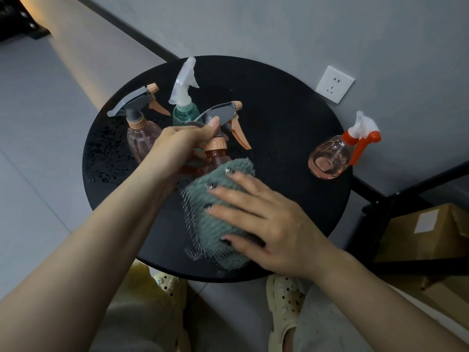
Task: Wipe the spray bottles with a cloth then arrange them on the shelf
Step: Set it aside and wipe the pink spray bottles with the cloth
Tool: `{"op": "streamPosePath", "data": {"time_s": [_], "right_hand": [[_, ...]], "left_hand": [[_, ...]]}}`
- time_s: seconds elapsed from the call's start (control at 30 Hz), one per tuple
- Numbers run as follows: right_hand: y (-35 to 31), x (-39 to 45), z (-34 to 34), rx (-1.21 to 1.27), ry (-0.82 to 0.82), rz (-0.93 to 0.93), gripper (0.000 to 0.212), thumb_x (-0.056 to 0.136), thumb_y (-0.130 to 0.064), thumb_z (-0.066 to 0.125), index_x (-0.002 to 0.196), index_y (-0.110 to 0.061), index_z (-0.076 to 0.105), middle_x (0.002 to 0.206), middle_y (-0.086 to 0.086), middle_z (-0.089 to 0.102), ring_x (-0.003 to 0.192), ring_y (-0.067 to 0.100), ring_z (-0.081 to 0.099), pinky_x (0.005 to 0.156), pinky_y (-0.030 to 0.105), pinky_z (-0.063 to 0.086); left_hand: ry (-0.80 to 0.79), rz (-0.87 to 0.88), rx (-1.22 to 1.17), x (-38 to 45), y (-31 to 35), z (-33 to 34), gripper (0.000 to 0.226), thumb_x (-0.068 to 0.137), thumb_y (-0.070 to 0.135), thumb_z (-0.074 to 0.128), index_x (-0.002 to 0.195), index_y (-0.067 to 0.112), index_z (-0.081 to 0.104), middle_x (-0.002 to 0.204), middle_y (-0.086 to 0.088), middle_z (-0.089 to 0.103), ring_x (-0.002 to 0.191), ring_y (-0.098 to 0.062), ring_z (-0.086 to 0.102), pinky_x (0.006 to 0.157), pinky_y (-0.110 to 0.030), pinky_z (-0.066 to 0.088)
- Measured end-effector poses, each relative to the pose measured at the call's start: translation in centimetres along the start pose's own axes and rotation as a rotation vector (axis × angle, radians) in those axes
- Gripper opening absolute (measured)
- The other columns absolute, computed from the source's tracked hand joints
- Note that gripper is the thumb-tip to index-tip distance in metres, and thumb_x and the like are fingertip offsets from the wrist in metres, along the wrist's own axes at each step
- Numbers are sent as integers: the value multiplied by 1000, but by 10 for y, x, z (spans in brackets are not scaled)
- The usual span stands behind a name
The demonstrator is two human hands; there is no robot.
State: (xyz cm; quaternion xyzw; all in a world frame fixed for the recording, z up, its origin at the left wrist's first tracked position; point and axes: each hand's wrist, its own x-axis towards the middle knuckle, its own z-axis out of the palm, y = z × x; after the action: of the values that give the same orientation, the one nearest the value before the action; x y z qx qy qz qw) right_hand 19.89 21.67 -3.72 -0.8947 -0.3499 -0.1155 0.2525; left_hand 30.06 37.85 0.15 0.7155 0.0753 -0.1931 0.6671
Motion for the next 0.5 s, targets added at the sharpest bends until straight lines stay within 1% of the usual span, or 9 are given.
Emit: {"op": "streamPosePath", "data": {"time_s": [0.07, 0.13, 0.17, 0.23, 0.3, 0.37, 0.43, 0.5], "right_hand": [[0, 2, -1, 181, 49, 184, 44, 95, -31, 50, 137, -20, 45, 148, -7, 35, 144, 16, 22, 115, 32, 27], [0, 6, -2, 348, 81, 338, 47, 95, -33, 48, 141, -26, 38, 150, -16, 28, 143, 8, 20, 114, 22, 23], [0, 7, -2, 400, 92, 377, 47, 95, -32, 47, 141, -29, 37, 150, -19, 27, 142, 4, 21, 113, 19, 22], [-2, 8, -1, 439, 93, 401, 48, 95, -32, 48, 141, -30, 35, 150, -21, 25, 142, 2, 21, 113, 19, 23], [-4, 6, 0, 371, 69, 362, 49, 95, -34, 48, 142, -28, 36, 152, -16, 25, 143, 7, 18, 114, 22, 22], [-6, 3, 0, 203, 37, 244, 49, 94, -36, 49, 141, -23, 41, 152, -10, 28, 145, 15, 17, 115, 27, 24], [-6, 0, 1, 25, -3, 67, 46, 94, -35, 52, 136, -18, 48, 148, -3, 37, 144, 23, 21, 115, 36, 26], [-7, -3, 3, -93, -52, -87, 41, 94, -32, 55, 131, -17, 54, 143, 1, 46, 140, 27, 28, 115, 43, 26]], "left_hand": [[-32, -9, -17, 1, -1, 1, 28, 81, 40, 67, 66, 19, 76, 76, -7, 69, 72, -24, 62, 71, -30, 49], [-58, -13, -2, 0, -3, 4, 28, 82, 40, 66, 76, 15, 76, 82, -5, 73, 81, -24, 67, 83, -35, 50], [-64, -15, -5, -1, -3, 5, 27, 83, 39, 65, 80, 13, 75, 84, -4, 74, 84, -22, 69, 85, -35, 52], [-69, -16, -22, -1, -3, 6, 27, 84, 37, 64, 83, 12, 74, 84, -4, 75, 83, -20, 70, 83, -33, 54], [-77, -14, -22, -1, -3, 5, 26, 83, 37, 64, 81, 12, 73, 81, -6, 73, 79, -21, 69, 81, -32, 54], [-74, -24, -54, -1, -3, 3, 26, 83, 36, 65, 78, 12, 72, 77, -9, 70, 72, -22, 65, 76, -32, 52], [-43, -38, -72, 1, -1, 1, 27, 85, 36, 64, 76, 12, 72, 73, -7, 70, 62, -19, 62, 63, -24, 51], [-15, -26, -26, 1, -1, 0, 28, 87, 37, 61, 74, 14, 71, 72, -3, 71, 55, -14, 61, 49, -16, 45]]}}
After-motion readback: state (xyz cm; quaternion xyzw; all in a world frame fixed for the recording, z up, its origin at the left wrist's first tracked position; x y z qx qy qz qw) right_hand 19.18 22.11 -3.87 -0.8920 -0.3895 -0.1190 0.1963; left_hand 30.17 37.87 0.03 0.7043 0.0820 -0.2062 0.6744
